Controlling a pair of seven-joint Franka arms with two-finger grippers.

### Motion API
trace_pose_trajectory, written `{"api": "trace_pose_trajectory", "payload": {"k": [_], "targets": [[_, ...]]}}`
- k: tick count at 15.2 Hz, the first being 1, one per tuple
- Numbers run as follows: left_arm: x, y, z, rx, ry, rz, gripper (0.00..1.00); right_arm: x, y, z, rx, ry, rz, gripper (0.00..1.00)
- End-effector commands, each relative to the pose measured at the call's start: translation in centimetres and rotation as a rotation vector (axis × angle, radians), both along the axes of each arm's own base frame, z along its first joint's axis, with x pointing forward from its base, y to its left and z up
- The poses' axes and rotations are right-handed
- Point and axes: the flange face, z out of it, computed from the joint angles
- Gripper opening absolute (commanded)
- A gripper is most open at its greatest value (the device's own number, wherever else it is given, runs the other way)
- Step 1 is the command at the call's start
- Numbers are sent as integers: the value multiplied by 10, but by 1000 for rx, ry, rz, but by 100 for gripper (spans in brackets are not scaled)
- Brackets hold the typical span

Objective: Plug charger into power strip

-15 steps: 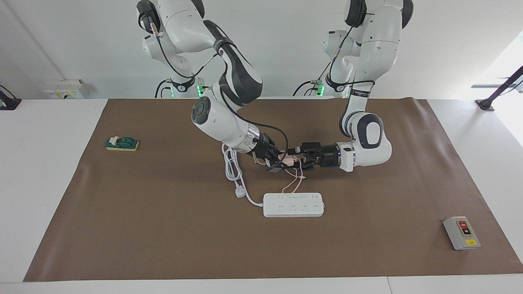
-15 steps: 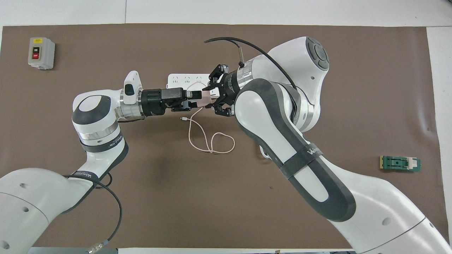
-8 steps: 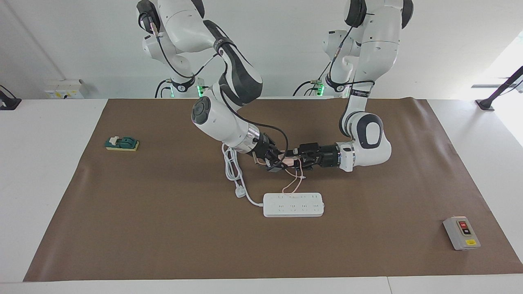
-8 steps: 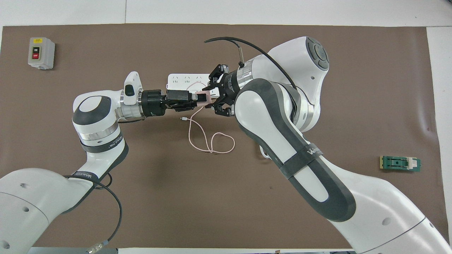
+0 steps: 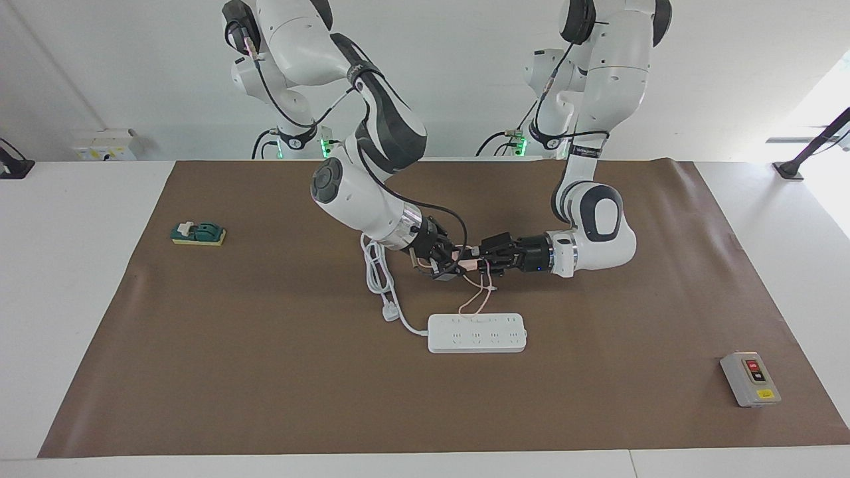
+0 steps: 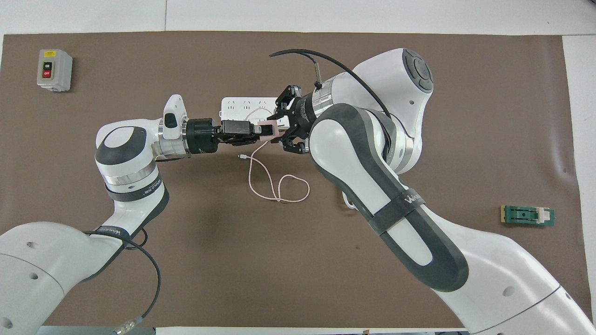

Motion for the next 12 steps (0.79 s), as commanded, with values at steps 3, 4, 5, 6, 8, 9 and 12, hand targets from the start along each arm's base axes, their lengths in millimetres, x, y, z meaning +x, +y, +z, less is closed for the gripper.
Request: {"api": "trace_pose_trajectory", "payload": {"k": [3, 4, 5, 6, 8, 9, 12], "targets": [[7, 15, 25, 138, -65, 41, 0, 24, -47, 12, -5, 14, -90, 100], [9, 18, 30, 169, -77, 38, 0, 27, -62, 24, -1, 13, -100, 100], [9, 19, 36, 185, -82, 31, 0, 30, -79, 31, 0, 17, -112, 100], [10, 22, 41, 208, -90, 31, 0, 32, -99, 37, -2, 27, -128, 100], [16, 40, 60, 306, -114, 32, 0, 30, -127, 52, -59, 25, -97, 100], [18, 48, 78, 364, -115, 15, 0, 28, -145, 59, -110, 24, -80, 100], [20, 90, 123, 627, -38, -16, 0, 17, -181, 74, -185, 7, 62, 100]]}}
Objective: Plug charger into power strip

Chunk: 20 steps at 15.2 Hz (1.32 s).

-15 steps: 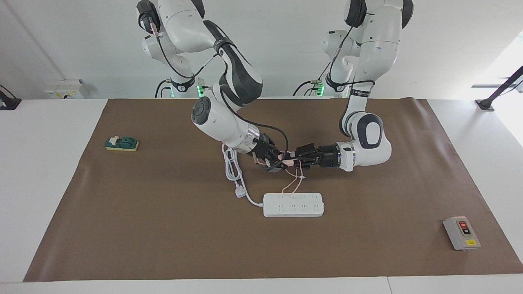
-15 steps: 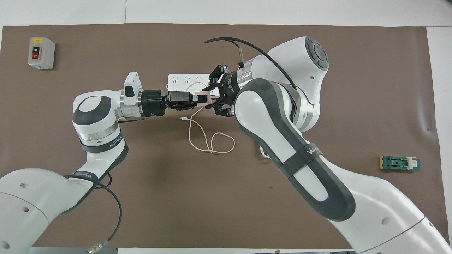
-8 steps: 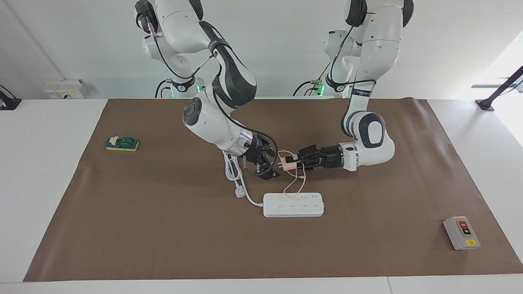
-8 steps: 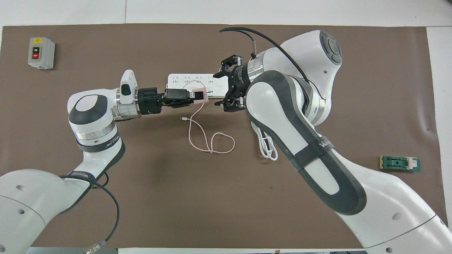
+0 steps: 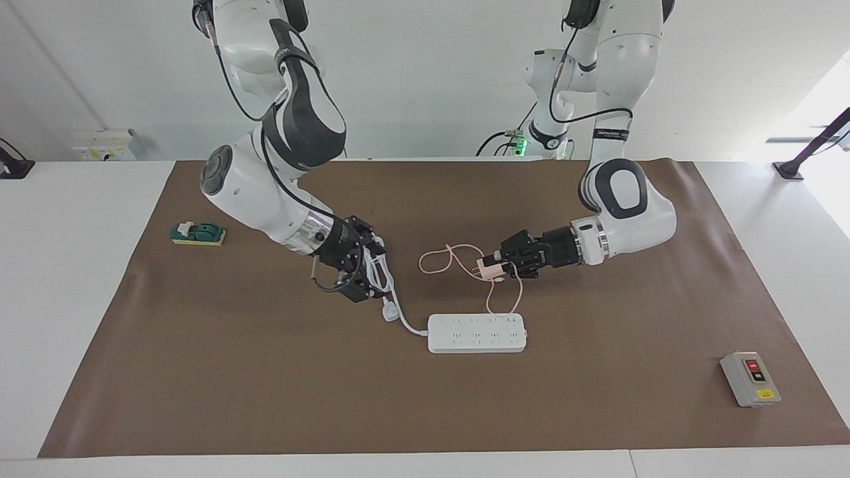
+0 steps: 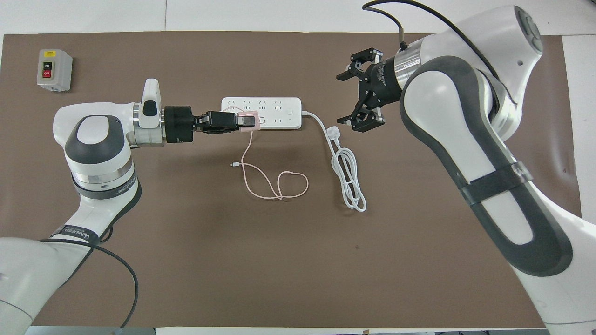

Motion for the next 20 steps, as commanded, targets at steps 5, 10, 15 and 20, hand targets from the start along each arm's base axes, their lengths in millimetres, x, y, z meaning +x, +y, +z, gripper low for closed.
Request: {"api": "trace_pose_trajectory", "payload": {"k": [5, 10, 15, 20], "targets": [[2, 85, 118, 476, 173, -38, 0, -30, -69, 36, -182, -110, 475, 100], [-2, 141, 165, 718, 159, -73, 0, -45, -115, 63, -285, -240, 912, 100], [-4, 179, 187, 777, 111, -97, 0, -61, -170, 97, -335, -371, 1337, 100], [15, 194, 184, 789, 89, -95, 0, -94, -187, 141, -409, -427, 1554, 100]]}}
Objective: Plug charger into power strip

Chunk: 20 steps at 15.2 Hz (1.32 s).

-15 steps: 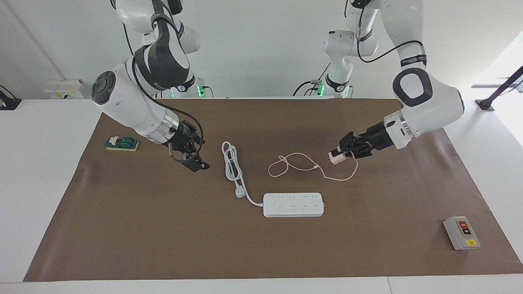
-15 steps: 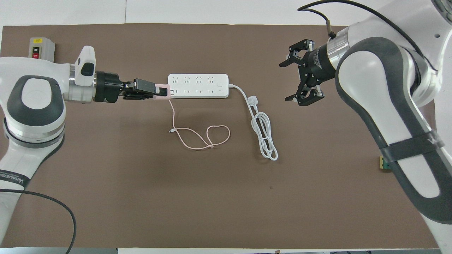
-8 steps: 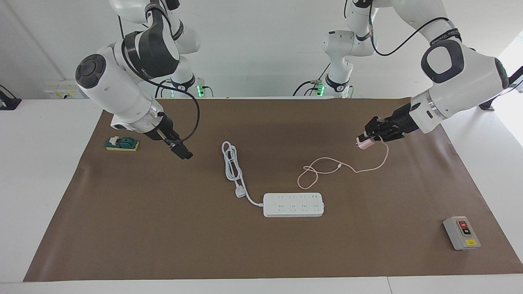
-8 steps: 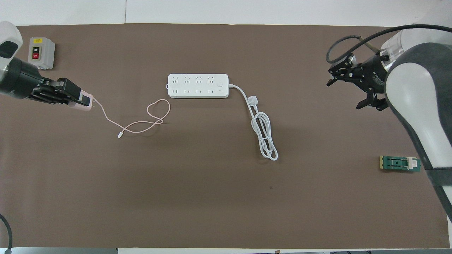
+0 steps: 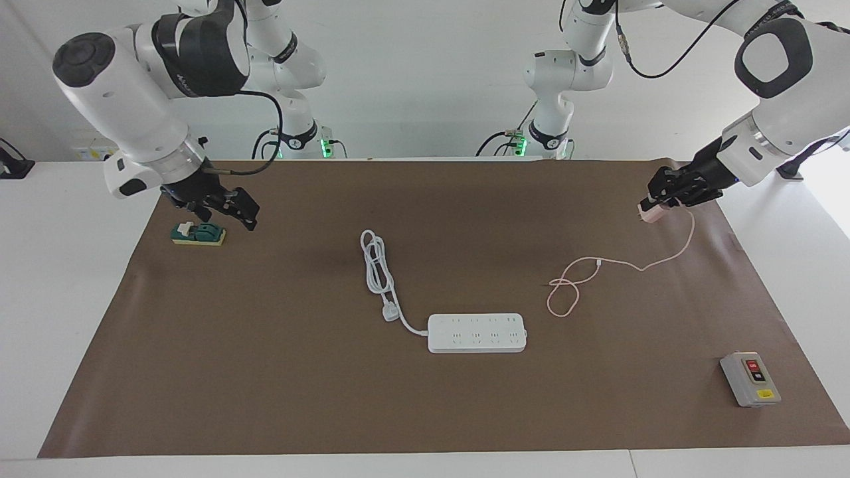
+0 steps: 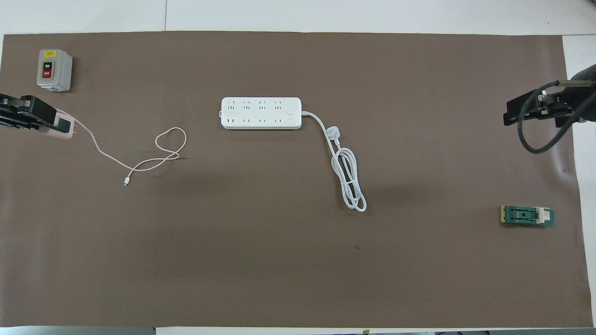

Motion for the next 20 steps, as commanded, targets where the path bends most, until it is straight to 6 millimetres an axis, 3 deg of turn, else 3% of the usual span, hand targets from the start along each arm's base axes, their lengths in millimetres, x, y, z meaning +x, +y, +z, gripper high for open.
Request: {"api": "trace_pose_trajectory", "payload": {"k": [1, 3, 6, 11, 14, 18, 20], "targets": [[8, 7, 1, 20, 9, -9, 0, -31, -5, 22, -46, -20, 100, 100], [6, 8, 7, 22, 5, 12, 0, -47, -17, 28, -48, -12, 115, 100], [2, 0, 16, 70, -2, 8, 0, -62, -20, 26, -42, 39, 116, 100], [-6, -20, 22, 125, 79, 169, 0, -66, -25, 25, -38, 63, 97, 100], [-15, -17, 29, 122, 100, 169, 0, -66, -25, 25, -36, 63, 96, 100], [-12, -10, 23, 193, 96, 189, 0, -66, -25, 25, -36, 63, 96, 100], [-3, -29, 23, 204, 57, 223, 0, -66, -28, 25, -36, 63, 91, 100]]}}
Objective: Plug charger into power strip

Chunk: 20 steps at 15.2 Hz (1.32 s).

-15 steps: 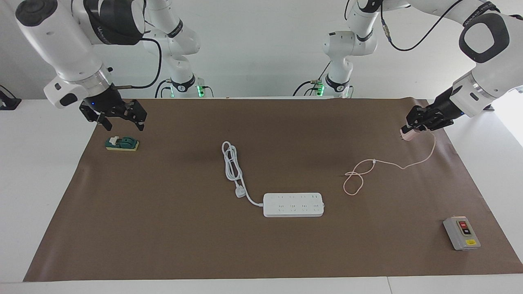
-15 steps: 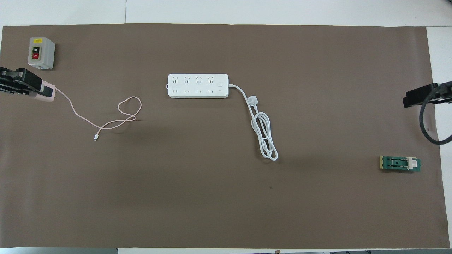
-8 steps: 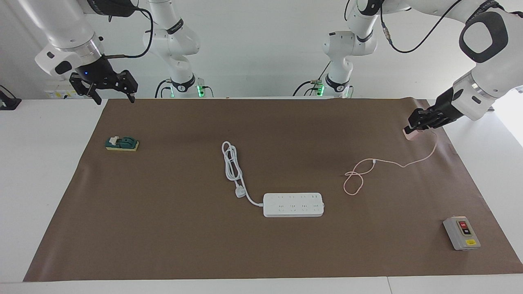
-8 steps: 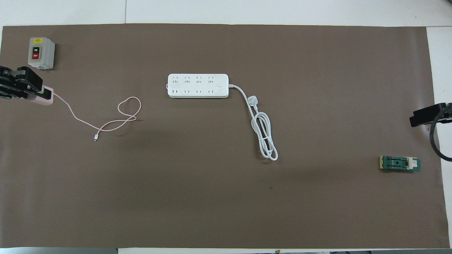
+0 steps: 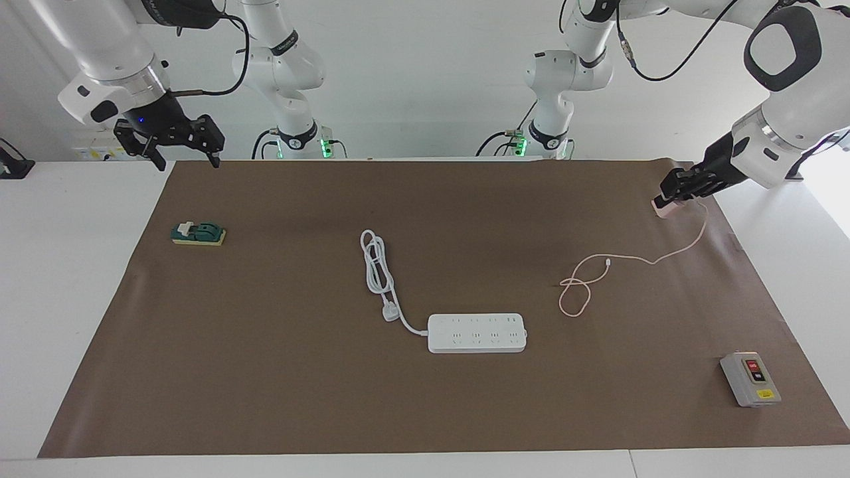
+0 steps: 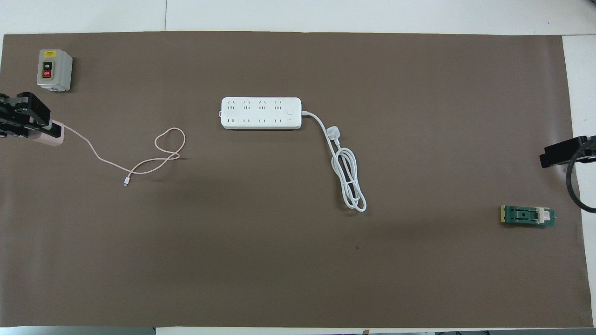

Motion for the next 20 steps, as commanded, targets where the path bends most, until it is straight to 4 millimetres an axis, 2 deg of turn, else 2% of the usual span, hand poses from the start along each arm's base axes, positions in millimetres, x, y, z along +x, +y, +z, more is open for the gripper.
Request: {"api": "trace_pose_trajectory", "payload": {"k": [1, 3, 6, 7, 11, 15, 17, 20], "targets": [[13, -36, -1, 63, -42, 110, 0, -7, -11, 0, -9, 5, -8, 100], [24, -62, -22, 108, 7, 316, 0, -7, -13, 0, -10, 5, -10, 100], [30, -97, -30, 119, -1, 447, 0, -7, -12, 0, -10, 5, -8, 100], [37, -112, -43, 136, 4, 511, 0, -7, -12, 1, -10, 4, -10, 100], [56, -148, -83, 164, 8, 737, 0, -7, -11, 2, -11, 2, -7, 100], [69, -201, -123, 179, -2, 992, 0, -6, -11, 2, -1, 1, -9, 100], [70, -221, -139, 188, 7, 1102, 0, -6, -10, 2, 2, 1, -9, 100], [70, -243, -168, 211, 18, 1152, 0, -7, -9, 3, 1, -2, -8, 100]]}}
